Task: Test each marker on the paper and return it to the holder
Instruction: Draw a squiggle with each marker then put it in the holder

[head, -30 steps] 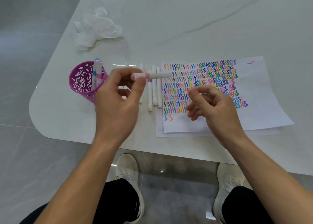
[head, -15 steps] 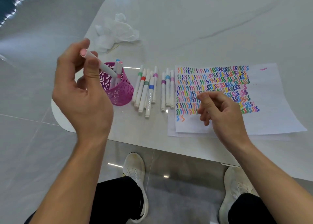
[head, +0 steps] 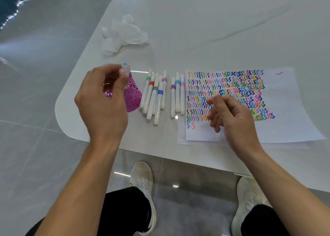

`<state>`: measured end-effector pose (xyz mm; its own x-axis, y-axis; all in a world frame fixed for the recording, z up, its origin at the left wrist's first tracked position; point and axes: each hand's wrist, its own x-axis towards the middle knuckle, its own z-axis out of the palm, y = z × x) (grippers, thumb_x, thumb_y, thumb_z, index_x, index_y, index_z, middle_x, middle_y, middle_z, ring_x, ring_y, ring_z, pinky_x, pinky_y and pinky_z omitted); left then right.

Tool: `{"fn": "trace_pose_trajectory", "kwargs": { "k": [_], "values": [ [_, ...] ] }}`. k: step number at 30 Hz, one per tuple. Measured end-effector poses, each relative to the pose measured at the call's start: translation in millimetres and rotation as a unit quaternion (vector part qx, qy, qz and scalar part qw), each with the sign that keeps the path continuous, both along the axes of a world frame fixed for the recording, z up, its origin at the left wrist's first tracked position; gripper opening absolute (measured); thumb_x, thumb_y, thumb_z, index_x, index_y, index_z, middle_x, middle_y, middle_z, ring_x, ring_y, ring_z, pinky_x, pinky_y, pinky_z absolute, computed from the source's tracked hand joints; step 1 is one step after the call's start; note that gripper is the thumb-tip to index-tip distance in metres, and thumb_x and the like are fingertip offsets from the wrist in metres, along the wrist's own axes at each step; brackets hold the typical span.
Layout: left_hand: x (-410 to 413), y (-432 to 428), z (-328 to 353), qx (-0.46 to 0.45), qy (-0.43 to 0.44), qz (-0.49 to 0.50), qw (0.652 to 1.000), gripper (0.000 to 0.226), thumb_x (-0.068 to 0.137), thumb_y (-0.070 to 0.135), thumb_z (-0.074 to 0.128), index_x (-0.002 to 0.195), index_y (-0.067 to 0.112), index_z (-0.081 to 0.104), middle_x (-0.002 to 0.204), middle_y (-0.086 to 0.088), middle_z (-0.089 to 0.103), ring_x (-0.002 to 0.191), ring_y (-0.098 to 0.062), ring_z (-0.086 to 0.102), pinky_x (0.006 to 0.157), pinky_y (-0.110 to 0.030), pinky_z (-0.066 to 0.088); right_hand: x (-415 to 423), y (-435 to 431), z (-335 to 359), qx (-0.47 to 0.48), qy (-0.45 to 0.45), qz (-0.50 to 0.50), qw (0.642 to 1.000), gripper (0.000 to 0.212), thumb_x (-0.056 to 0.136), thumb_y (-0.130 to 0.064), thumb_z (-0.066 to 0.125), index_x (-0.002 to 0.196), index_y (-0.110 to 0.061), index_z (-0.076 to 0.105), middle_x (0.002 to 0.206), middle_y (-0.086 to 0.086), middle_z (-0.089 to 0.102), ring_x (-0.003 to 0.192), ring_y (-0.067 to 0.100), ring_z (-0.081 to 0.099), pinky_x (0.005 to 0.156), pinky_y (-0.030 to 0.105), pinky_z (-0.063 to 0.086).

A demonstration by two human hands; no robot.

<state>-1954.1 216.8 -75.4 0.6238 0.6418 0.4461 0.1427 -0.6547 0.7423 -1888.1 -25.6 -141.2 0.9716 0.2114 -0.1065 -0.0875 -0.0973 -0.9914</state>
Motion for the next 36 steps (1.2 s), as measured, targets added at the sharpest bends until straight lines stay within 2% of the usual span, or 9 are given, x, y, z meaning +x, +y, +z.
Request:
{"fn": "trace_pose_trajectory", "kwargs": {
  "k": [5, 11, 13, 15, 18, 23, 26, 31, 36],
  "values": [
    [3, 2, -9, 0.035, 0.083, 0.008, 0.996, 0.020, 0.096, 0.029, 0.066, 0.114, 0.024, 0.070, 0.108, 0.010, 0.068, 0.096, -0.009, 0.065, 0.086, -0.024, 0.056, -1, 0, 1, 0.032, 0.015, -0.002, 0.999, 0.041, 0.103, -0.052, 0.051, 0.104, -0.017, 0.071, 0.074, 0.003, 0.069, 0.060, 0.017, 0.059, 0.050, 0.024, 0.047],
    [2, -1, -11, 0.098, 0.124, 0.022, 0.987, 0.025, 0.100, 0.034, 0.059, 0.121, 0.025, 0.069, 0.114, 0.007, 0.071, 0.096, -0.008, 0.063, 0.086, -0.019, 0.049, -1, 0, 4, 0.033, 0.017, 0.001, 0.999, 0.043, 0.097, -0.057, 0.049, 0.107, -0.021, 0.069, 0.074, 0.001, 0.069, 0.060, 0.014, 0.059, 0.049, 0.023, 0.047],
    [3, -4, -11, 0.107, 0.128, 0.019, 0.986, 0.027, 0.101, 0.034, 0.056, 0.124, 0.024, 0.068, 0.116, 0.006, 0.070, 0.093, -0.002, 0.058, 0.086, -0.016, 0.045, -1, -1, 4, 0.032, 0.019, 0.000, 0.999, 0.042, 0.098, -0.056, 0.049, 0.107, -0.021, 0.069, 0.073, 0.000, 0.069, 0.061, 0.014, 0.059, 0.049, 0.023, 0.047],
    [3, -6, -11, 0.110, 0.129, 0.018, 0.985, 0.029, 0.101, 0.034, 0.057, 0.126, 0.022, 0.066, 0.118, 0.005, 0.069, 0.096, 0.000, 0.055, 0.088, -0.019, 0.047, -1, -1, 4, 0.032, 0.020, 0.000, 0.999, 0.041, 0.099, -0.055, 0.049, 0.108, -0.020, 0.069, 0.074, 0.001, 0.069, 0.060, 0.015, 0.059, 0.049, 0.024, 0.047],
    [4, -7, -8, 0.118, 0.114, 0.016, 0.986, 0.031, 0.098, 0.031, 0.062, 0.126, 0.017, 0.065, 0.119, 0.000, 0.067, 0.105, -0.011, 0.062, 0.092, -0.024, 0.048, -1, -3, 3, 0.028, 0.022, 0.001, 0.999, 0.040, 0.101, -0.052, 0.049, 0.107, -0.019, 0.069, 0.073, 0.001, 0.069, 0.060, 0.015, 0.059, 0.049, 0.025, 0.047],
    [3, -18, -3, 0.135, 0.068, -0.011, 0.988, 0.027, 0.095, 0.023, 0.066, 0.120, 0.013, 0.067, 0.115, -0.002, 0.067, 0.104, -0.012, 0.062, 0.092, -0.009, 0.041, -1, -4, 0, 0.015, 0.020, 0.002, 1.000, 0.037, 0.106, -0.047, 0.049, 0.105, -0.016, 0.069, 0.070, -0.001, 0.068, 0.058, 0.014, 0.058, 0.048, 0.024, 0.046],
    [2, -29, -7, 0.154, 0.071, -0.068, 0.983, 0.020, 0.094, 0.020, 0.068, 0.112, 0.012, 0.069, 0.105, -0.001, 0.069, 0.097, -0.014, 0.063, 0.090, -0.018, 0.047, 0, -4, 1, 0.016, 0.019, 0.002, 1.000, 0.035, 0.107, -0.046, 0.049, 0.105, -0.018, 0.069, 0.071, -0.001, 0.068, 0.058, 0.014, 0.058, 0.048, 0.024, 0.046],
    [6, -48, -22, 0.123, 0.202, -0.146, 0.961, 0.022, 0.093, 0.022, 0.069, 0.114, 0.017, 0.072, 0.101, 0.004, 0.069, 0.089, -0.012, 0.063, 0.084, -0.034, 0.056, 0, -6, 1, 0.022, 0.020, 0.000, 1.000, 0.031, 0.107, -0.045, 0.050, 0.103, -0.021, 0.070, 0.070, 0.000, 0.068, 0.057, 0.014, 0.057, 0.048, 0.025, 0.044],
    [5, -62, -39, 0.165, 0.321, -0.180, 0.915, 0.030, 0.097, 0.029, 0.062, 0.126, 0.025, 0.066, 0.118, 0.004, 0.064, 0.111, -0.016, 0.058, 0.090, -0.033, 0.050, 2, -9, 0, 0.014, 0.019, 0.000, 1.000, 0.031, 0.108, -0.043, 0.050, 0.105, -0.019, 0.069, 0.068, 0.000, 0.067, 0.056, 0.015, 0.056, 0.047, 0.025, 0.044]
  ]
}}
